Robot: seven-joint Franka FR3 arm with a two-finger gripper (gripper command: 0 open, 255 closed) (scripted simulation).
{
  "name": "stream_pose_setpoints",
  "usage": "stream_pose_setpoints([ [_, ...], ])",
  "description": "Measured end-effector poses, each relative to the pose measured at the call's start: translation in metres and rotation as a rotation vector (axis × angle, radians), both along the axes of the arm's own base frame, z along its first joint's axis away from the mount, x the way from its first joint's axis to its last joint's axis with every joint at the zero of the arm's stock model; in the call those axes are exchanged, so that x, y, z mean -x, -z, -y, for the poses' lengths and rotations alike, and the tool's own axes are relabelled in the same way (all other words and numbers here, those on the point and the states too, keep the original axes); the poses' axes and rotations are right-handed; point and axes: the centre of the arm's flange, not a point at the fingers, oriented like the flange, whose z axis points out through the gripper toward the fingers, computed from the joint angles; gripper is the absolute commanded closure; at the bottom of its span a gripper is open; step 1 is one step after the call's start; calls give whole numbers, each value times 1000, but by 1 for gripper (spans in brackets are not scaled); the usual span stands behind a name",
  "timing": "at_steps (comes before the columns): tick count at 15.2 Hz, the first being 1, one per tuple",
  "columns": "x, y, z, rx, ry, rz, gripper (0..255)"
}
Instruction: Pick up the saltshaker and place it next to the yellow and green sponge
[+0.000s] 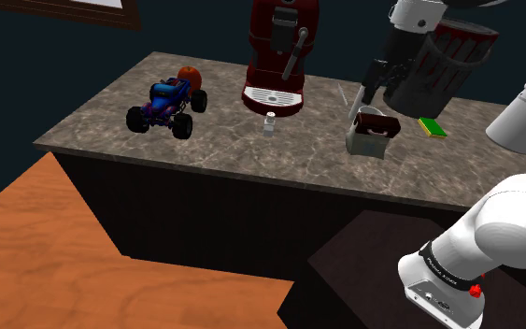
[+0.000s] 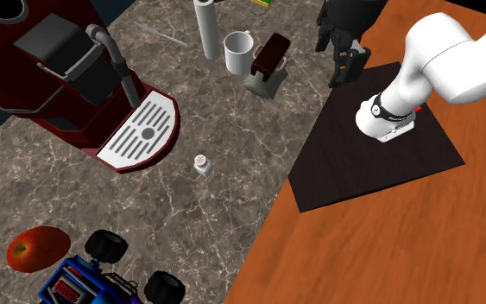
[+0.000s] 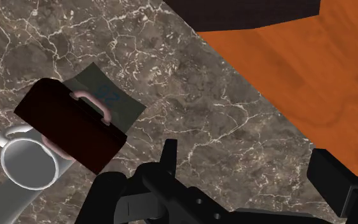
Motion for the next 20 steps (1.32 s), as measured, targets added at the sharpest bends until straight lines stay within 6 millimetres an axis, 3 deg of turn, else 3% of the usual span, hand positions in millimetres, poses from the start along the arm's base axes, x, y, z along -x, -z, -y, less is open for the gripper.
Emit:
stream_pose_setpoints([
  [20, -226, 120, -36, -12, -84, 25, 0],
])
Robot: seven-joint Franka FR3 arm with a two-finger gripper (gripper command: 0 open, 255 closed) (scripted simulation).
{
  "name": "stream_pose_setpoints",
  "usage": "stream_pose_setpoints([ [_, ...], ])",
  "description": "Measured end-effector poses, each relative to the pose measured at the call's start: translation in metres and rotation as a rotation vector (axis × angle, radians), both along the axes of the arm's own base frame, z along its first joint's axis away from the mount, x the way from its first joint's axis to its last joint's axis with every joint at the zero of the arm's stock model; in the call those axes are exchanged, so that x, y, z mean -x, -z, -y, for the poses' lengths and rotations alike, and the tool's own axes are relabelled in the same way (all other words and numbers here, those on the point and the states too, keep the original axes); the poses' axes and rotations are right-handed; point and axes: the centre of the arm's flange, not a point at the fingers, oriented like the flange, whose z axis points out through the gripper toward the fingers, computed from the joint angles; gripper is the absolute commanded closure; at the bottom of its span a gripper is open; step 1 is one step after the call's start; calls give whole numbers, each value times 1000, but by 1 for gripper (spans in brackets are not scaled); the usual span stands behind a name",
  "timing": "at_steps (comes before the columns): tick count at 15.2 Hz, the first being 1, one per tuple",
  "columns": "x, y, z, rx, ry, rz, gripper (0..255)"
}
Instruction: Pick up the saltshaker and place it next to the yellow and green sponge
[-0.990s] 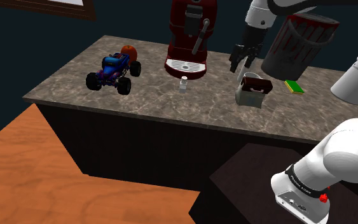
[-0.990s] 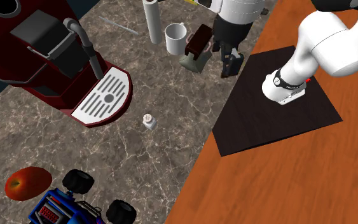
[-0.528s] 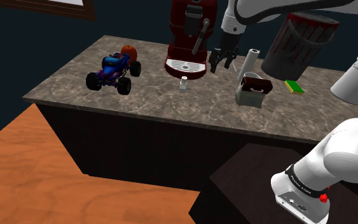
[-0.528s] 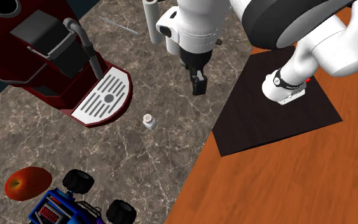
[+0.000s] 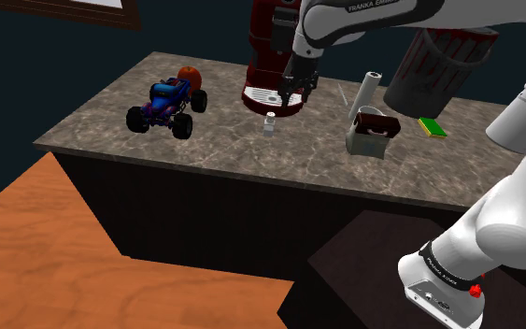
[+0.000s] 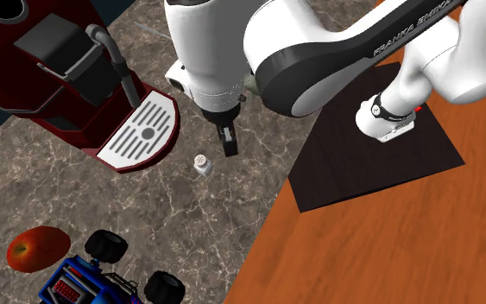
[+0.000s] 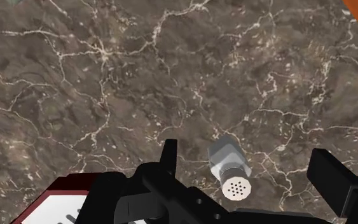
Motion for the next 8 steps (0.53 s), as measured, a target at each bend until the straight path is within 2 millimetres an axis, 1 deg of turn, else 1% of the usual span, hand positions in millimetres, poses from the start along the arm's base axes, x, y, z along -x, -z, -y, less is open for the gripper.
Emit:
stream_pose_setpoints([
  [1, -10, 9, -6, -1, -4, 1, 0],
  [3, -33, 22, -6, -2, -13, 3, 0],
  [5, -58, 33, -13, -3, -21, 5, 0],
  [6, -65, 36, -15, -4, -24, 5, 0],
  [8, -70, 48, -18, -4, -26, 6, 0],
])
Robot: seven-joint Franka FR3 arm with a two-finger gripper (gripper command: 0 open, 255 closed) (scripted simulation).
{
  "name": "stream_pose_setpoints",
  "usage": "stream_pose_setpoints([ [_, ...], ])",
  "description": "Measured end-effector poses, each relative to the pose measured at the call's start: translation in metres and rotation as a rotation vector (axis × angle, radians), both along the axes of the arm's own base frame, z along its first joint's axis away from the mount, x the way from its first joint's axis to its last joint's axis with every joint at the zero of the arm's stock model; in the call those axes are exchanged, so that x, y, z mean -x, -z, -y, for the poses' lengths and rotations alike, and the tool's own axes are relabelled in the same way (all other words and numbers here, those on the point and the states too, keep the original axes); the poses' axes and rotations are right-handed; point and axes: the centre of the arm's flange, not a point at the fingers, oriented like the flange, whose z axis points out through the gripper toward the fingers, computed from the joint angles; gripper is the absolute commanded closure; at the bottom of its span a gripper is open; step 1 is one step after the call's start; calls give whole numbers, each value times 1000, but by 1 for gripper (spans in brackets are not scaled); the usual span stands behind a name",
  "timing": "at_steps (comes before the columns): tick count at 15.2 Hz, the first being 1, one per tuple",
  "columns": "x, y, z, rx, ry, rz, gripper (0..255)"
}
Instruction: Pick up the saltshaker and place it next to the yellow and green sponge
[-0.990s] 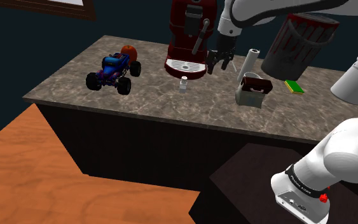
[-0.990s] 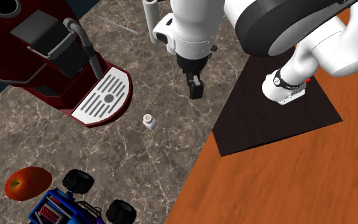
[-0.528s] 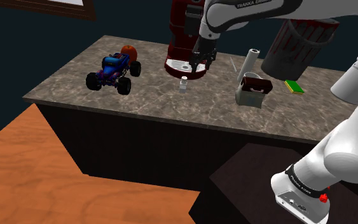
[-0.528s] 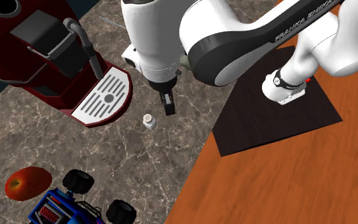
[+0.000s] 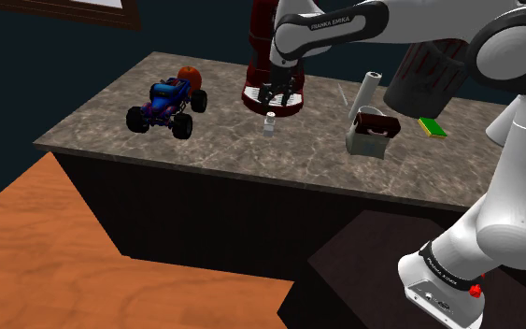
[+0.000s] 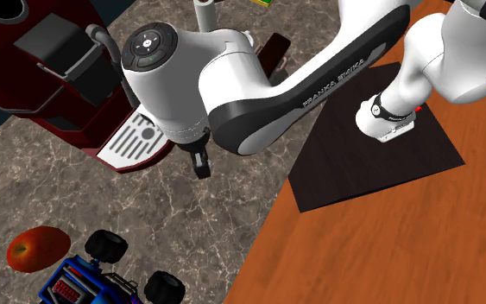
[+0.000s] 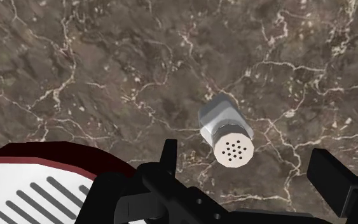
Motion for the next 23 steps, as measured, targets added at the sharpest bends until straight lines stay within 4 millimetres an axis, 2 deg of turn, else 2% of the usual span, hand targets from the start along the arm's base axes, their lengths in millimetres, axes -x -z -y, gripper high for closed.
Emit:
stream_pose_setpoints([
  [6, -1, 31, 0, 0, -1, 0, 0],
  [12, -2, 35, -1, 0, 0, 1, 0],
  [13, -2, 35, -1, 0, 0, 1, 255],
  [23, -2, 35, -1, 0, 0, 1, 255],
])
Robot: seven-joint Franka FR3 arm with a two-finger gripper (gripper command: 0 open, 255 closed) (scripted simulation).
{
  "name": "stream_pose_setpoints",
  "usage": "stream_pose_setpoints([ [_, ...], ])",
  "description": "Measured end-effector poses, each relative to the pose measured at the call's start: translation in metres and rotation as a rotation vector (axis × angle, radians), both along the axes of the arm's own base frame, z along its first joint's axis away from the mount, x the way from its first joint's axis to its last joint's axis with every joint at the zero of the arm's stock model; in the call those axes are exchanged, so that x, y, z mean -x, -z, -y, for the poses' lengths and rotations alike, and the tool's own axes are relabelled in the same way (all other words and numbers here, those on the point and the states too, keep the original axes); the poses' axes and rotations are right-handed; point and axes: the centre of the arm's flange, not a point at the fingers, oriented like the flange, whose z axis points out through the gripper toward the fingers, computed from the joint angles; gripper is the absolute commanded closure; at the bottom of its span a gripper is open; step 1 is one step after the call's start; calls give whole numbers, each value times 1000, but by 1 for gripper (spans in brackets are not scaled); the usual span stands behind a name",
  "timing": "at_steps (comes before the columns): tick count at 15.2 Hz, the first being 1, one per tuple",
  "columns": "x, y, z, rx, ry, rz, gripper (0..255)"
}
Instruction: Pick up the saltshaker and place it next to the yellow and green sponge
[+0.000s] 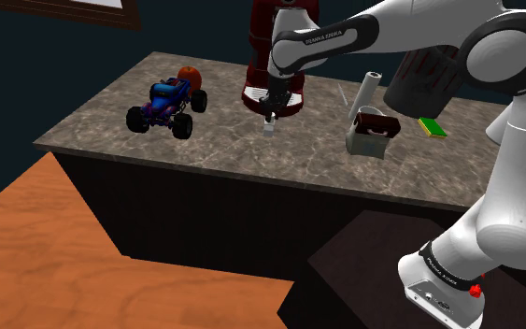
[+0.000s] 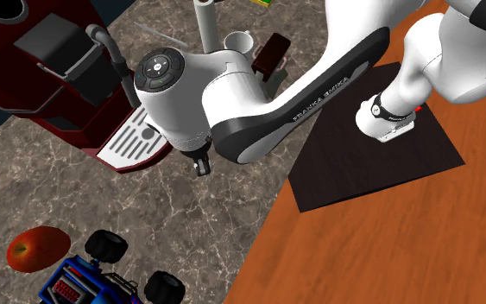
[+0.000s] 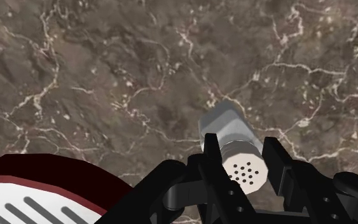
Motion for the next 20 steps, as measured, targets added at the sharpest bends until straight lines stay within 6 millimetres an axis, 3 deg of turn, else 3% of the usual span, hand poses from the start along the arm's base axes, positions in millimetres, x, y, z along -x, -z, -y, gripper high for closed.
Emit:
stream_pose_setpoints([
  [20, -1, -100, 0, 0, 0, 0, 255],
])
